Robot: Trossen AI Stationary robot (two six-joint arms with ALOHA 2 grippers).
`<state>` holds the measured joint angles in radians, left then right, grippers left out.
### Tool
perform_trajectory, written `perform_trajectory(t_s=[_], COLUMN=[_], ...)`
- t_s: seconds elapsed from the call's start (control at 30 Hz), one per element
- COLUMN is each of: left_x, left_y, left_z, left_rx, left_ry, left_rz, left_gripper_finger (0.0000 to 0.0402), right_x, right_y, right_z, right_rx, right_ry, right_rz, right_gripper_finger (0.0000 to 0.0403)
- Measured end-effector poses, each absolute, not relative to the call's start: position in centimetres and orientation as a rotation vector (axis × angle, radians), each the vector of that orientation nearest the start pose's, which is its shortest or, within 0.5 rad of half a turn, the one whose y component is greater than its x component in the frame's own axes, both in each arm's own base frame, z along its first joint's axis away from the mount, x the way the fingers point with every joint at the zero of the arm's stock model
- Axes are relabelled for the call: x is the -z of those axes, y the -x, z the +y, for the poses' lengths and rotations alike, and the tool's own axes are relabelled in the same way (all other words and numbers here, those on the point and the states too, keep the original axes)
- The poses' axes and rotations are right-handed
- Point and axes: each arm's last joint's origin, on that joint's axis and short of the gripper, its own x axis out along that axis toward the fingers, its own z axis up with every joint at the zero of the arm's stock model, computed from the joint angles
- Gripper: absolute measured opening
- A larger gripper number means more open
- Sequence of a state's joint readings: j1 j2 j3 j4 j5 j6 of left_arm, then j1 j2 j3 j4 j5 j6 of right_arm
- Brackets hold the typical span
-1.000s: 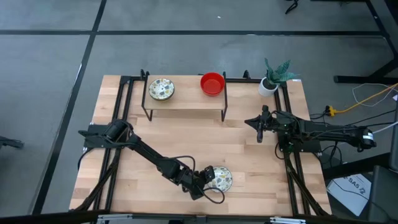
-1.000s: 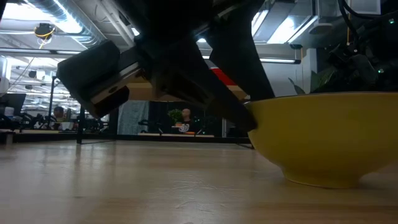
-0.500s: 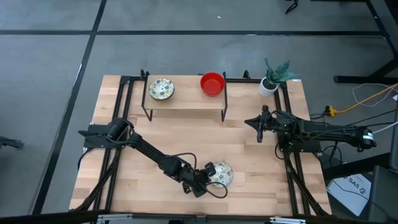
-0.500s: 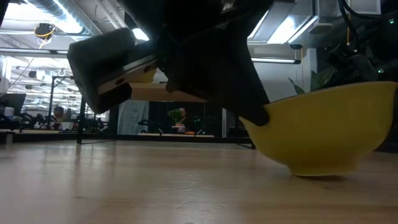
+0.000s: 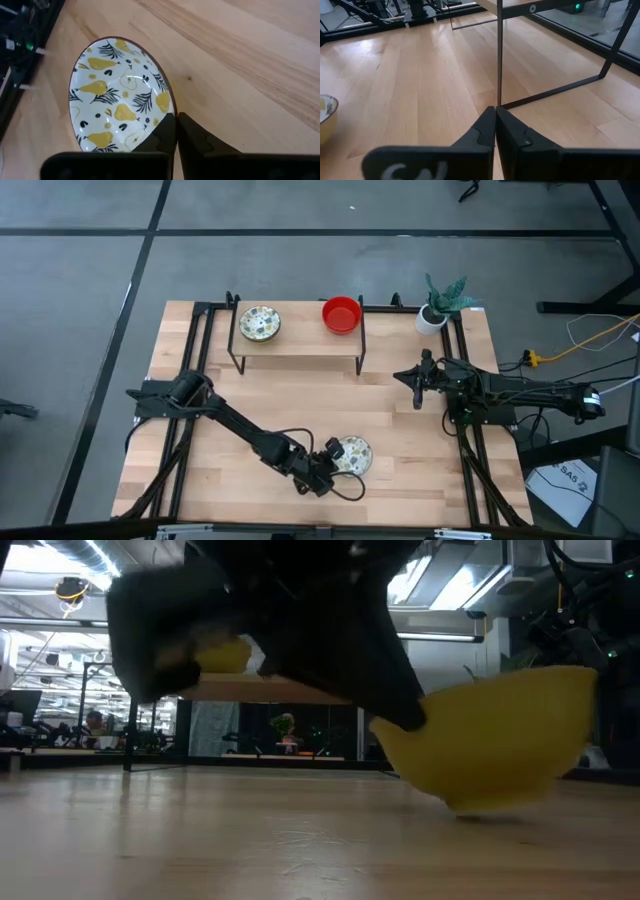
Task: Pick & Place Mini bowls
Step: Stack the yellow patterned bowl on the yellow patterned bowl on the shelf
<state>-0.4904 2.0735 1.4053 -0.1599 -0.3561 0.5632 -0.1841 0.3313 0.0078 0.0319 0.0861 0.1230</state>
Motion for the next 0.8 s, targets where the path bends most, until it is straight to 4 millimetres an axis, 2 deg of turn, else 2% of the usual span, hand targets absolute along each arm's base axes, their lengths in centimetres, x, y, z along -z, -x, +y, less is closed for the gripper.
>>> perform_trajectory(t_s=[0.27, 0.8], left_x=[-18.4, -24.3], left_y=[-38.4, -35.9], left_z=[-19.4, -17.9], left_rx=[0.287, 0.182], left_ry=[-0.769, -0.627], left_rz=[0.737, 0.722], left_gripper_finger=[0.0004, 0.0003], right_x=[-14.1, -14.1], right_y=[-11.2, -11.2], right_z=[-2.3, -2.3], right_rx=[0.286, 0.286], right_ry=[-0.136, -0.136], right_rz=[0.276, 0.276], right_gripper_finger=[0.0014, 0.0014])
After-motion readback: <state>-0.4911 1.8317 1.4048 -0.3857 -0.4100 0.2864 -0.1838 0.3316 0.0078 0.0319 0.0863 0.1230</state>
